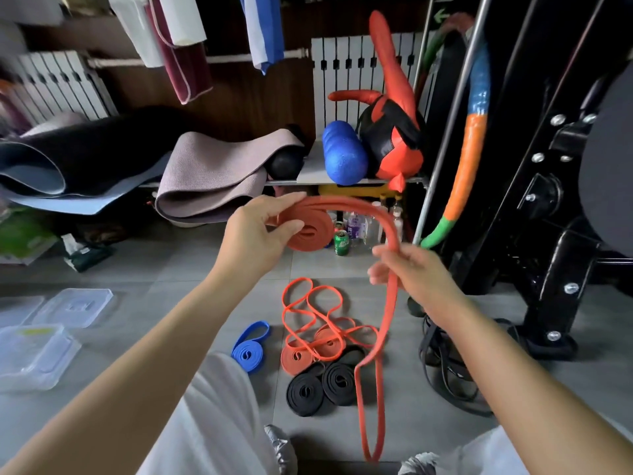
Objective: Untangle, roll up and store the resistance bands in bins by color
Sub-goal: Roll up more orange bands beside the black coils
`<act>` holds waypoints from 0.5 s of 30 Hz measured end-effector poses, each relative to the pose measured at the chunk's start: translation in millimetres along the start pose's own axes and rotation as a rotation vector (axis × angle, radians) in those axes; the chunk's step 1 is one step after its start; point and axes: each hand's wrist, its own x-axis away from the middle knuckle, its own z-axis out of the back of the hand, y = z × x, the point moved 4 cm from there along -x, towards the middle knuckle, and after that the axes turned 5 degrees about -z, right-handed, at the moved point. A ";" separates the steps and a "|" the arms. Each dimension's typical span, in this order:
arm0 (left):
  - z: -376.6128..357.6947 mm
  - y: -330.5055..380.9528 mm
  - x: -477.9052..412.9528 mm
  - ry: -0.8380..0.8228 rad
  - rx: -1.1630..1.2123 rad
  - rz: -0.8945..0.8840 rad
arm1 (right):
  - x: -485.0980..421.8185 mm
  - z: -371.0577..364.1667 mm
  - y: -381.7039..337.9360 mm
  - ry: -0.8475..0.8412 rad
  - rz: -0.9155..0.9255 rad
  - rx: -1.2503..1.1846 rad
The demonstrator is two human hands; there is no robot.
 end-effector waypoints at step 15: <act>-57.6 -14.7 65.7 -0.348 -0.049 0.021 | 28.1 -29.6 52.2 -0.127 -0.011 -0.127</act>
